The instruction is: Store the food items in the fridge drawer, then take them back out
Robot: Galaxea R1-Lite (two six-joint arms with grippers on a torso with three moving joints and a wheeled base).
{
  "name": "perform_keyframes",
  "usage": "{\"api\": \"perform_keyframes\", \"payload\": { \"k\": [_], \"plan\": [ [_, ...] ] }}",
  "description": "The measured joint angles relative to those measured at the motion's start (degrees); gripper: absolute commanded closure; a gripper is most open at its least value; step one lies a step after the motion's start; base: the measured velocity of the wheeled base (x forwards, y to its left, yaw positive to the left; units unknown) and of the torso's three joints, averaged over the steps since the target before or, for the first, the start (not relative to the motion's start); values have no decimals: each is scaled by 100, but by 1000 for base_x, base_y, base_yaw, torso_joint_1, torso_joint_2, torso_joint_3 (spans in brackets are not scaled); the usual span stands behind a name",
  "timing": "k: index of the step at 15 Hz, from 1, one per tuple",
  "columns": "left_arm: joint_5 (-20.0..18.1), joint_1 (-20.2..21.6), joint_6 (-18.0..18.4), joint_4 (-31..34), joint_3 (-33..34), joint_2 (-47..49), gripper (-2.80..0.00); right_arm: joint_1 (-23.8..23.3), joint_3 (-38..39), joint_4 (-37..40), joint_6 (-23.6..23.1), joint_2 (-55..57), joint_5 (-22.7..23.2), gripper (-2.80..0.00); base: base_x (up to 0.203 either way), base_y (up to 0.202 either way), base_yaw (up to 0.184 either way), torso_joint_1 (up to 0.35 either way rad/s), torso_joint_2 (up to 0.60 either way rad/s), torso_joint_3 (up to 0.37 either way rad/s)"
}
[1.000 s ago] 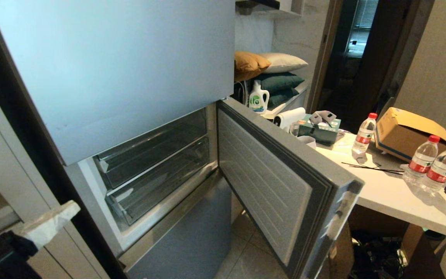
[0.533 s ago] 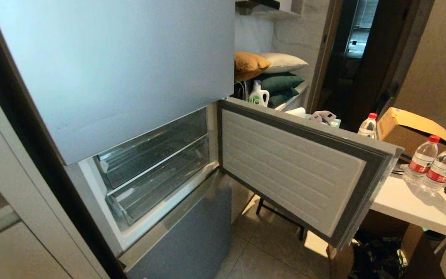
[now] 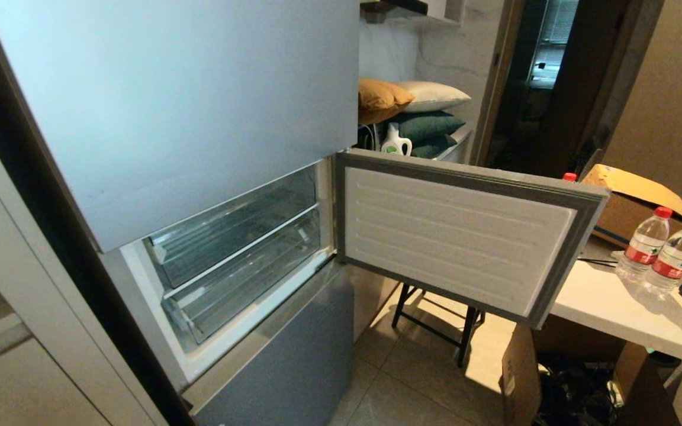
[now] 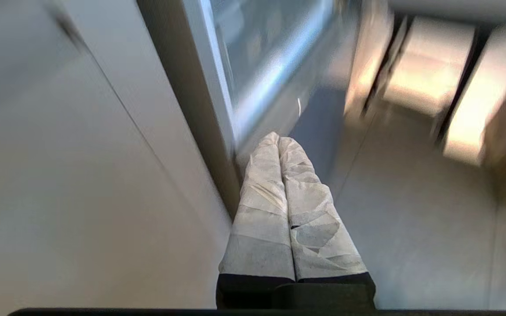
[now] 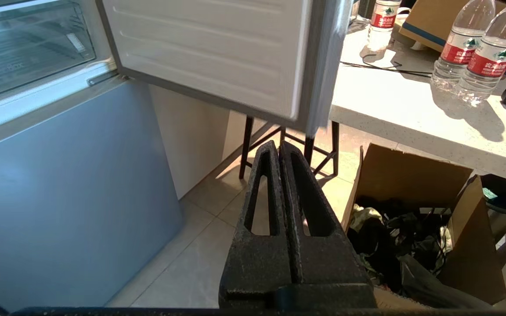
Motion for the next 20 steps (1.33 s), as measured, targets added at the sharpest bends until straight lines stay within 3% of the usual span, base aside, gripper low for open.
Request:
{"api": "perform_keyframes", "payload": {
  "k": [5,8,9,12,20],
  "plan": [
    [17,164,182,94,249,-122,0,0,0,3,-84,0,10,0,0,0,0,0,0,0],
    [-420,300,288,76,322,-935,0,-2,0,3,-19,0,0,0,0,0,0,0,0,0],
    [-548,332,204,-28,391,-1173,0,-2,0,2,3,0,-5,0,0,0,0,0,0,0],
    [-405,380,-688,-323,542,-1499,0,0,0,3,15,0,-13,0,0,0,0,0,0,0],
    [-389,390,-788,-351,576,-1623,0,0,0,3,15,0,-9,0,0,0,0,0,0,0]
  ]
}}
